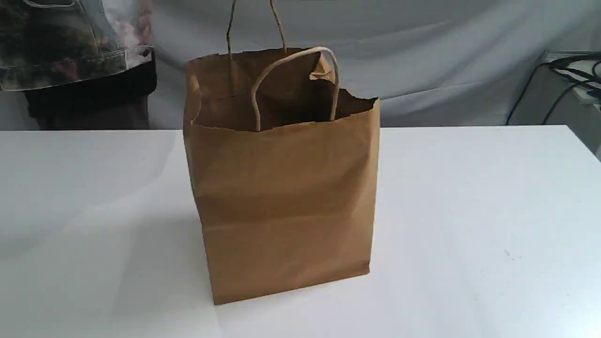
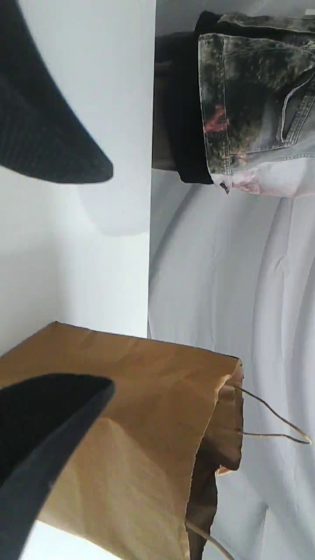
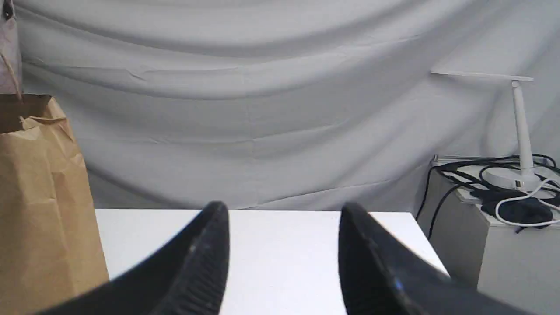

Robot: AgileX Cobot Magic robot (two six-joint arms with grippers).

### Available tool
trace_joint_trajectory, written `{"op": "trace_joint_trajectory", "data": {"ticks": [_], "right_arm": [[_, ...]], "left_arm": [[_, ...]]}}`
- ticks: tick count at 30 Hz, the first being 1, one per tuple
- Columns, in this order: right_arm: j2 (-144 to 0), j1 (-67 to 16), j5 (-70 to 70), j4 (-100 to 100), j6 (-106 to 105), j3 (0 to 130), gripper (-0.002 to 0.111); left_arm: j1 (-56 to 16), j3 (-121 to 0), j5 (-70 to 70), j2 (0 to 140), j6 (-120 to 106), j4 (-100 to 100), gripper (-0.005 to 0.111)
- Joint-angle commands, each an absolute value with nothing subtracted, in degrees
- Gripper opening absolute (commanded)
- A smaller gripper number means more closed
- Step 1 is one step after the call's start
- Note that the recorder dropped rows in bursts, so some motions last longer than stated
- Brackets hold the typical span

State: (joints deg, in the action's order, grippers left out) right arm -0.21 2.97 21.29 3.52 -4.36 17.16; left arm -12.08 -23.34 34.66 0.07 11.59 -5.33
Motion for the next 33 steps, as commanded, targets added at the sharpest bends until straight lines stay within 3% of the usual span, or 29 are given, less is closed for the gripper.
{"op": "trace_joint_trajectory", "data": {"ticks": [1, 14, 23, 33], "right_arm": [[0.0, 3.4, 21.0, 4.0, -4.1, 17.0, 0.04], [0.0, 3.4, 19.1, -2.8, -4.5, 16.2, 0.04], [0.0, 3.4, -0.6, 5.8, -4.1, 0.0, 0.04], [0.0, 2.6, 9.9, 3.2, -5.0, 0.0, 0.04]], "left_arm": [[-12.0, -22.9, 34.8, 0.0, 11.8, -4.8, 0.064], [-12.0, -22.9, 34.8, 0.0, 11.8, -4.8, 0.064], [-12.0, -22.9, 34.8, 0.0, 11.8, -4.8, 0.064], [-12.0, -22.9, 34.8, 0.0, 11.8, -4.8, 0.064]]}}
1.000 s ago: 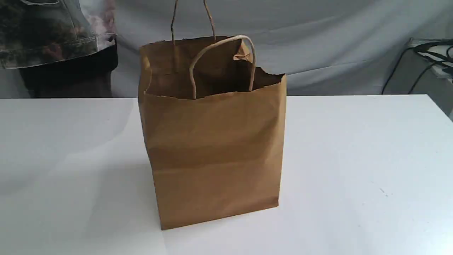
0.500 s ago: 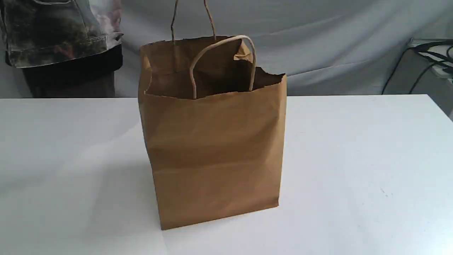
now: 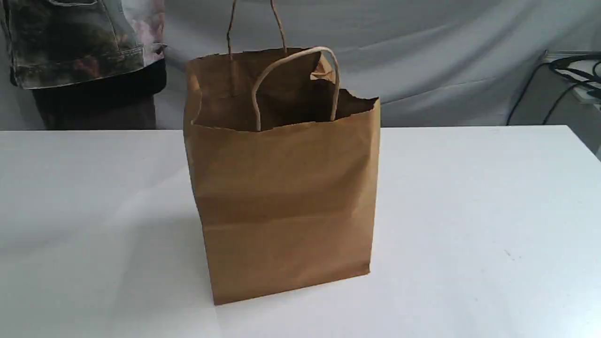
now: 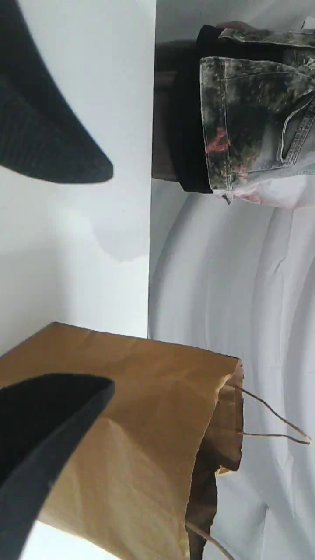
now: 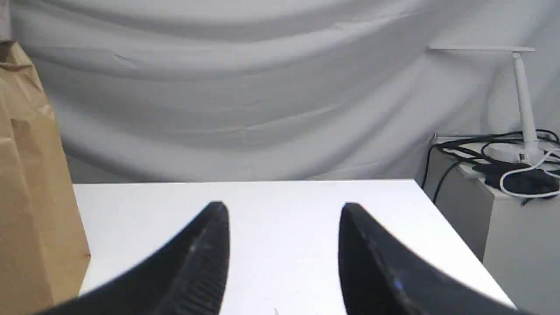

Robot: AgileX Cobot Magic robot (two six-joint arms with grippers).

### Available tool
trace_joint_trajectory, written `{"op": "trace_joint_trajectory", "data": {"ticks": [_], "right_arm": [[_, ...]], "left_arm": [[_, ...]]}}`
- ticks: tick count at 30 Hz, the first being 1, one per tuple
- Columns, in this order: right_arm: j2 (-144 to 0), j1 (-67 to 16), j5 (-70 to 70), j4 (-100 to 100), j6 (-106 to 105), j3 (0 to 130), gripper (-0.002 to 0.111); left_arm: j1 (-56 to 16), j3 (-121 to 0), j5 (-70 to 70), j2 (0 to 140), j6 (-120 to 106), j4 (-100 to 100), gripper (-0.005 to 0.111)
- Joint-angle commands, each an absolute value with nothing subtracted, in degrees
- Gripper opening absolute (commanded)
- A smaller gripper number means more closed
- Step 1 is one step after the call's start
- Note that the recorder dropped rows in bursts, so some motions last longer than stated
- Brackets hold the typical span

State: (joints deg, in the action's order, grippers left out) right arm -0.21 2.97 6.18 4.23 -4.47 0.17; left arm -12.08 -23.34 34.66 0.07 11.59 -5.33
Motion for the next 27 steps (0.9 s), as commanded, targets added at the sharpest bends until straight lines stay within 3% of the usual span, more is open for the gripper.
{"op": "trace_joint_trajectory", "data": {"ticks": [1, 16, 27], "right_arm": [[0.0, 2.3, 10.6, 3.2, -5.0, 0.0, 0.04], [0.0, 0.7, 18.8, -3.1, -4.9, 0.0, 0.04], [0.0, 4.2, 19.5, 0.4, -1.4, 0.0, 0.04]], "left_arm": [[-12.0, -22.9, 34.8, 0.0, 11.8, -4.8, 0.064], [-12.0, -22.9, 34.8, 0.0, 11.8, -4.8, 0.064], [-12.0, -22.9, 34.8, 0.0, 11.8, -4.8, 0.064]]}}
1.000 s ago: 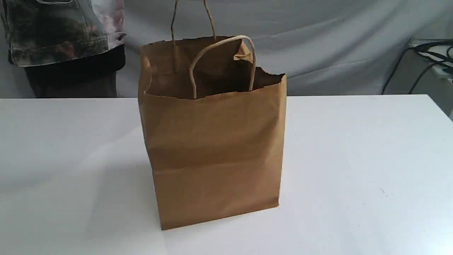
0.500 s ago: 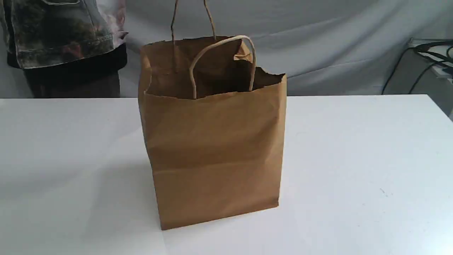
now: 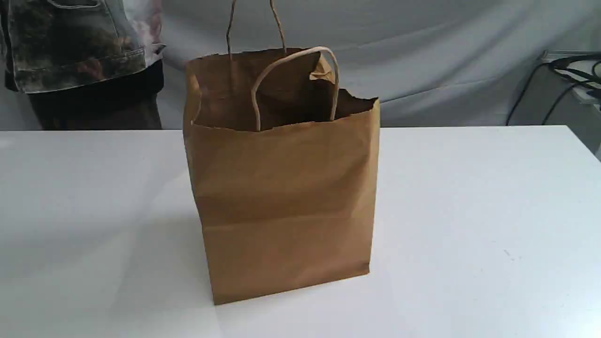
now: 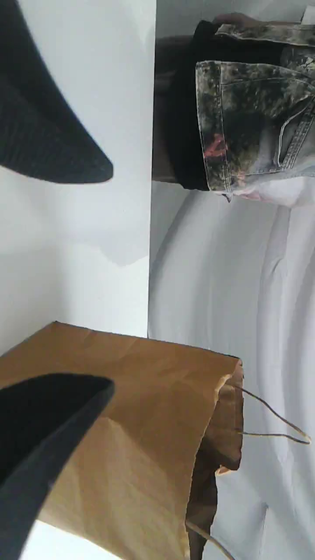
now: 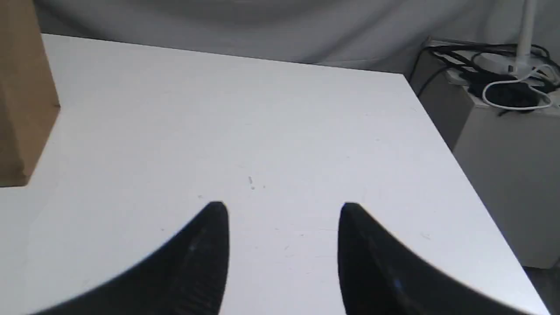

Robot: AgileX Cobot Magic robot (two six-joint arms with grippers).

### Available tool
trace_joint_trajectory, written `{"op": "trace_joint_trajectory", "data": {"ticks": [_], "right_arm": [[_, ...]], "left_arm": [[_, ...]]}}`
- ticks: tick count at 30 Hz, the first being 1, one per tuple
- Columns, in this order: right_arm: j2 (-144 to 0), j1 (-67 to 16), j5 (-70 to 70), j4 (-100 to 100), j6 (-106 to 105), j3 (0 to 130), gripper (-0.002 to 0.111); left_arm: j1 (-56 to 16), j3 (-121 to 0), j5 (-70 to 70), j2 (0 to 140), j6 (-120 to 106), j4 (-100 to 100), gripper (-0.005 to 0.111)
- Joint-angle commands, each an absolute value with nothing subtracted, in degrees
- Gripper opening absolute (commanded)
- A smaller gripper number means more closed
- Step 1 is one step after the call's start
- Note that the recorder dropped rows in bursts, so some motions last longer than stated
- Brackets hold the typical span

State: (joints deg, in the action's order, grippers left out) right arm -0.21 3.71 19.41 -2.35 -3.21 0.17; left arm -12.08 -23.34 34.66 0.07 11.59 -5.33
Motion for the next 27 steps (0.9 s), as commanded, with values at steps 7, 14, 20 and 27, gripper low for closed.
{"op": "trace_joint_trajectory", "data": {"ticks": [7, 14, 20, 27], "right_arm": [[0.0, 4.2, 19.0, 0.4, -1.7, 0.0, 0.04], [0.0, 4.1, 19.1, 3.9, 0.0, 0.0, 0.04], [0.0, 4.1, 19.1, 3.9, 0.0, 0.0, 0.04], [0.0, 4.1, 19.1, 3.9, 0.0, 0.0, 0.04]], "left_arm": [[-12.0, -22.9, 34.8, 0.0, 11.8, -4.8, 0.064], [-12.0, -22.9, 34.8, 0.0, 11.8, -4.8, 0.064], [-12.0, -22.9, 34.8, 0.0, 11.8, -4.8, 0.064], [-12.0, -22.9, 34.8, 0.0, 11.8, -4.8, 0.064]]}}
